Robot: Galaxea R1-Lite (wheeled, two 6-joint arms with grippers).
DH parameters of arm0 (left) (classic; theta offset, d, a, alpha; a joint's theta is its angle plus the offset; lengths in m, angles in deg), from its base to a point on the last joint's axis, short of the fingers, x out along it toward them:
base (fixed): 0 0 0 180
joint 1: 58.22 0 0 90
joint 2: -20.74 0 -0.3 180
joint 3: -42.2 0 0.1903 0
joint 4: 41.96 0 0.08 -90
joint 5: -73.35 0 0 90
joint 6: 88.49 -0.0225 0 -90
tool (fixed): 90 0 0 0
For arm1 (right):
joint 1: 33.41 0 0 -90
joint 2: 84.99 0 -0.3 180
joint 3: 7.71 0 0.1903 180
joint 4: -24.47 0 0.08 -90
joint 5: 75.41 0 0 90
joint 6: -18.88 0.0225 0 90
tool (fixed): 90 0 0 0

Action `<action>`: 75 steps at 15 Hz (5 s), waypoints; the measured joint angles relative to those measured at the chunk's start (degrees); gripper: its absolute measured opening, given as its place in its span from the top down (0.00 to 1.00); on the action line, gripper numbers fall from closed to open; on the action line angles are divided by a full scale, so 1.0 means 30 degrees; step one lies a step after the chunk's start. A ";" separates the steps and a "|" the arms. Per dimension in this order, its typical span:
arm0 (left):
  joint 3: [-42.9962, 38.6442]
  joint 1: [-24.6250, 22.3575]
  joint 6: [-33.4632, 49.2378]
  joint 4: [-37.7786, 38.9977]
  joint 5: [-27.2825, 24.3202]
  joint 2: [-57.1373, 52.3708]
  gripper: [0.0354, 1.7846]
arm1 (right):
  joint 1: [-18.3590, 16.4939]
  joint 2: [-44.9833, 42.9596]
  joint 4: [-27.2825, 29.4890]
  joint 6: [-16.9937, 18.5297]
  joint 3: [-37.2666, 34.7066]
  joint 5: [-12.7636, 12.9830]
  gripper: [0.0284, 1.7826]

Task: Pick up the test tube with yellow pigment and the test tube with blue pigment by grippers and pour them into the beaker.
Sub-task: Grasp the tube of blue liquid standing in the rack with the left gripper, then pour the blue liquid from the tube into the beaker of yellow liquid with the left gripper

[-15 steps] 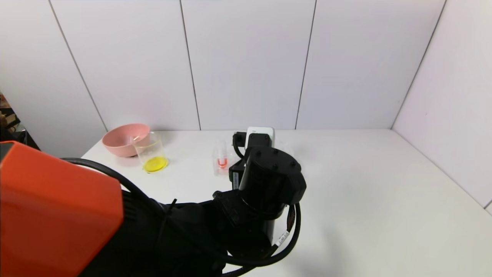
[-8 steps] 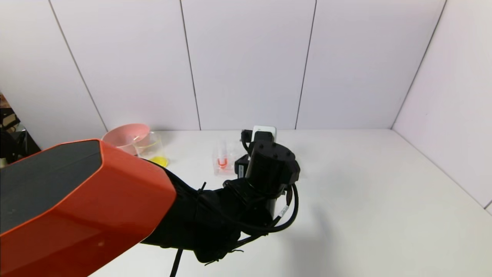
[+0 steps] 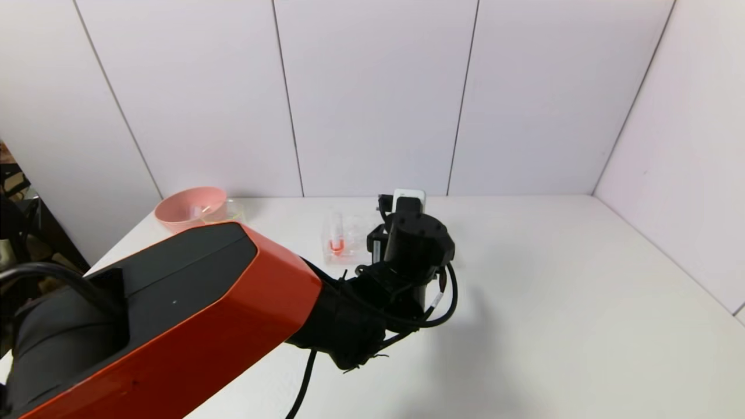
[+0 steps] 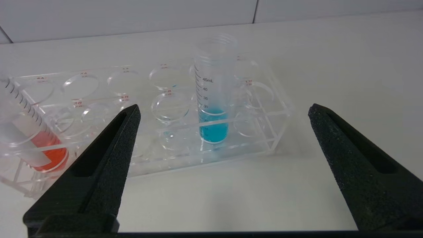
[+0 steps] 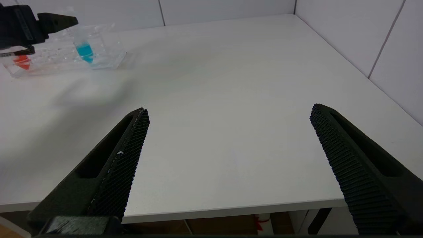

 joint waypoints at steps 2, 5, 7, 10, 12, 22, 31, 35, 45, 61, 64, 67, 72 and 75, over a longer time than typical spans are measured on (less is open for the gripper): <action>0.0703 -0.0244 -0.0203 0.0000 -0.0187 0.0727 0.00 | 0.0000 0.0000 0.0000 0.0000 0.0000 0.0000 0.00; 0.1764 -0.0484 -0.0276 -0.0041 -0.0268 0.1666 0.00 | -0.0008 0.0000 0.0000 0.0000 0.0000 0.0000 0.00; 0.2458 -0.0703 -0.0435 -0.0004 -0.0248 0.2272 0.00 | 0.0000 0.0000 0.0000 0.0000 0.0000 0.0000 0.00; 0.3535 -0.0935 -0.0610 0.0016 -0.0219 0.3007 0.00 | 0.0000 0.0000 0.0000 -0.0008 0.0000 -0.0008 0.00; 0.4222 -0.1109 -0.0910 0.0061 -0.0195 0.3426 0.00 | 0.0000 0.0000 0.0000 0.0000 0.0000 0.0000 0.00; 0.5453 -0.1577 -0.1032 -0.0223 -0.0252 0.4092 0.00 | 0.0000 0.0000 0.0000 0.0000 0.0000 0.0000 0.00; 0.5807 -0.1634 -0.1069 -0.0406 -0.0297 0.4401 0.51 | 0.0000 0.0000 0.0000 0.0000 0.0000 0.0000 0.00; 0.5778 -0.1605 -0.1040 -0.0378 -0.0325 0.4385 0.76 | 0.0000 0.0000 0.0000 0.0000 0.0000 0.0000 0.00; 0.5786 -0.1516 -0.1239 -0.0423 -0.0175 0.4051 0.76 | 0.0008 0.0000 0.0000 0.0000 0.0000 0.0000 0.00; 0.5839 -0.0992 -0.2739 -0.0545 -0.0276 0.1910 0.76 | 0.0000 0.0000 0.0000 0.0000 0.0000 0.0000 0.00; 0.5713 -0.0979 -0.3271 -0.0565 -0.0252 0.1150 0.76 | 0.0000 0.0000 0.0000 0.0000 0.0000 0.0000 0.00; 0.5144 -0.1028 -0.3909 -0.0573 -0.0150 -0.0341 0.76 | -0.0008 0.0000 0.0008 0.0000 0.0000 0.0000 0.00; 0.1735 -0.1934 -0.4096 -0.0581 -0.0260 -0.4206 0.76 | 0.0000 0.0000 0.0000 0.0000 0.0000 0.0000 0.00; -0.0479 -0.3791 -0.4104 -0.0532 -0.0772 -0.6640 0.76 | -0.0008 0.0000 0.0000 0.0000 0.0000 0.0000 0.00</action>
